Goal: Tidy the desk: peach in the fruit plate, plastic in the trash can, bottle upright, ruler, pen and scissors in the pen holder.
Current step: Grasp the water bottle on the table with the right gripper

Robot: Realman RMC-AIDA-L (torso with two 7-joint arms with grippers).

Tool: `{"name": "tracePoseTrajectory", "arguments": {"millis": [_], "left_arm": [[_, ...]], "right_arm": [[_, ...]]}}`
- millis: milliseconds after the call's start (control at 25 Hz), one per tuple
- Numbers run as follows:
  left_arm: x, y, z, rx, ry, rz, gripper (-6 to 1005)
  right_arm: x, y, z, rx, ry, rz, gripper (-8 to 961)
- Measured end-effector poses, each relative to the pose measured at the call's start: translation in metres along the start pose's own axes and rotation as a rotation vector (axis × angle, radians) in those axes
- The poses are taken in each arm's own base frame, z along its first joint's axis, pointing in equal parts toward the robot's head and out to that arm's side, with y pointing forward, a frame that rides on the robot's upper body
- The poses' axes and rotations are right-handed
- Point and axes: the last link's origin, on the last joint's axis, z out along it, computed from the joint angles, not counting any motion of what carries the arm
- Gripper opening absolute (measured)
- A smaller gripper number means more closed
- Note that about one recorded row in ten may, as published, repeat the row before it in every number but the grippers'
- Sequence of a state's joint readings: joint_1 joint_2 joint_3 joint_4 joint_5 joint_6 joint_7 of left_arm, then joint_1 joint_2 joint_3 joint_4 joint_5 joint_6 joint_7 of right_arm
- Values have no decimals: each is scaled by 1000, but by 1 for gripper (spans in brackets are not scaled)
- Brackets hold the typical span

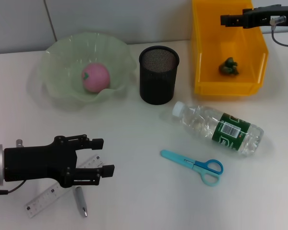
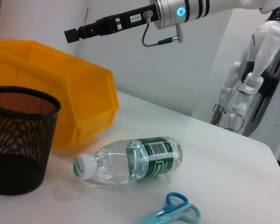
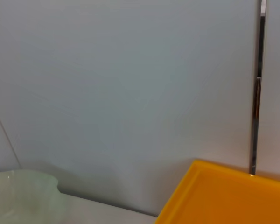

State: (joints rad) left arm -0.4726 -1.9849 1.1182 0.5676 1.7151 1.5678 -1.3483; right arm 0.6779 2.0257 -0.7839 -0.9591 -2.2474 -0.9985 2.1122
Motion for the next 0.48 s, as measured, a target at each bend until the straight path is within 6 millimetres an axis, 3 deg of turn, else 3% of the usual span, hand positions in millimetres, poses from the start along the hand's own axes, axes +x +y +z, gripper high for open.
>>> {"name": "tracePoseTrajectory", "arguments": {"millis": [160, 480], "left_arm": [[1, 0, 0, 0, 1, 1, 812], [1, -1, 0, 2, 1, 1, 812]], "right_arm": [[0, -1, 0, 5, -3, -1, 754], [-13, 9, -8, -51, -71, 25, 755]]}}
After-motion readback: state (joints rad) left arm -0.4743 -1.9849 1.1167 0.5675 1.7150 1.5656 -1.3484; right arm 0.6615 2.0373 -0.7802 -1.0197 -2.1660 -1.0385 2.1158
